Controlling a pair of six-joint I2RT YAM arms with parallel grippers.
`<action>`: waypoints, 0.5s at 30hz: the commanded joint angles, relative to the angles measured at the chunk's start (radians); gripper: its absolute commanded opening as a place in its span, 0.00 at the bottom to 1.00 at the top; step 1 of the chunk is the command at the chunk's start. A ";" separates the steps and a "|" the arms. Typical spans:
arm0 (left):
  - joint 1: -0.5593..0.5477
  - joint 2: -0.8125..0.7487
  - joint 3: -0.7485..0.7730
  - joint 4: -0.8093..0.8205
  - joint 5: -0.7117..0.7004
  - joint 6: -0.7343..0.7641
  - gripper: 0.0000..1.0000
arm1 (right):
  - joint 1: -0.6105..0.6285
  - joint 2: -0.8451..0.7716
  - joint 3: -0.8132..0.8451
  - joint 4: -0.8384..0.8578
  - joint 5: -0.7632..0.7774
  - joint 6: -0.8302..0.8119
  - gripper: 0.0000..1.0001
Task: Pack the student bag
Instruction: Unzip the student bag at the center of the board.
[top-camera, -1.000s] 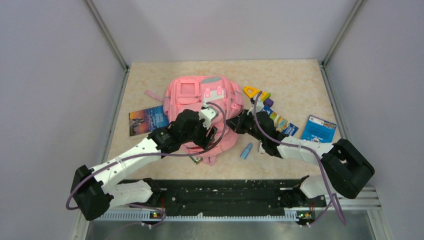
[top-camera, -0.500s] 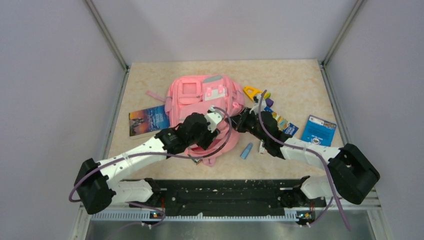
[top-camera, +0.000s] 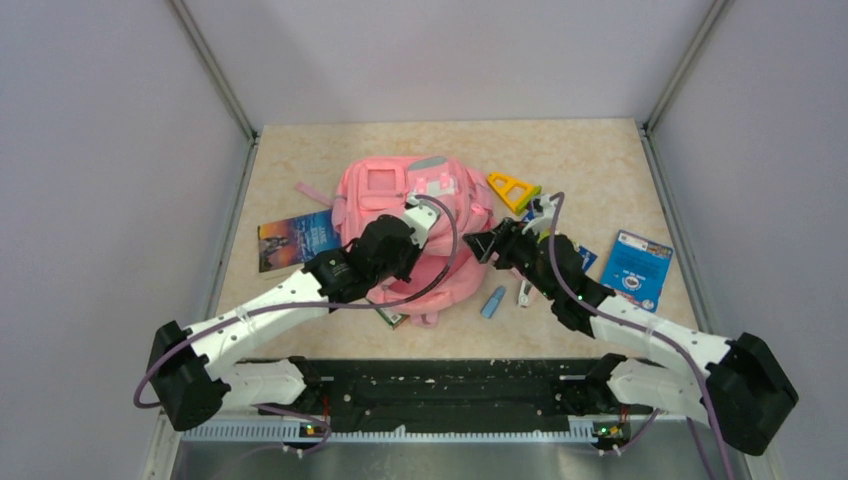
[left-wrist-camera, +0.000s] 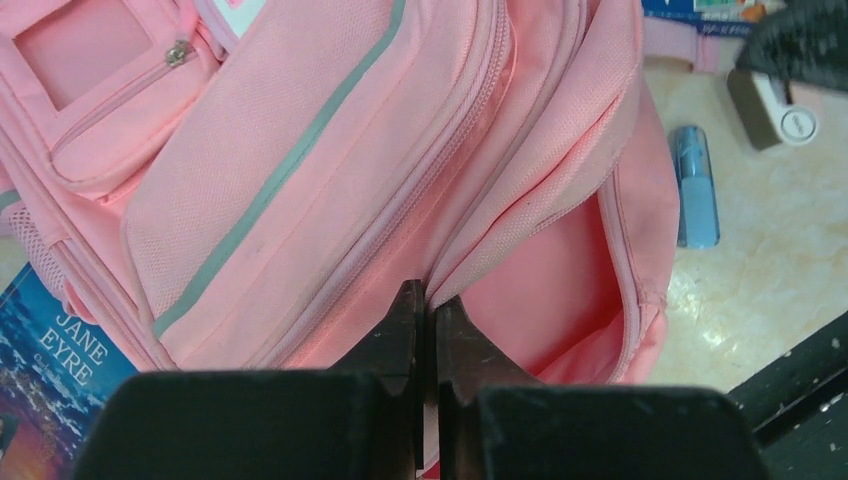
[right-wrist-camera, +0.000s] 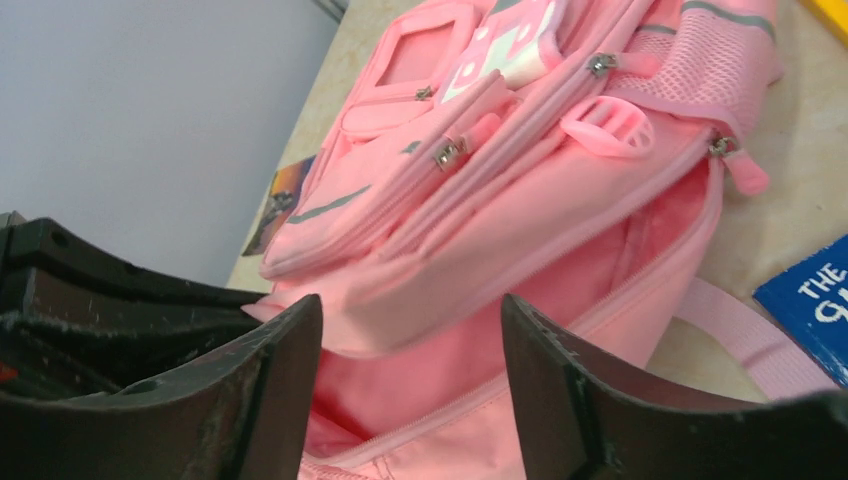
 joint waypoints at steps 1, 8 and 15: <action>0.038 -0.032 0.100 0.107 0.007 -0.078 0.00 | 0.008 -0.086 -0.082 -0.058 0.017 -0.016 0.70; 0.052 -0.039 0.100 0.123 0.044 -0.097 0.00 | 0.067 -0.049 -0.171 0.035 -0.032 0.067 0.73; 0.065 -0.082 0.116 0.119 0.036 -0.101 0.00 | 0.124 0.177 -0.079 0.159 -0.044 0.033 0.56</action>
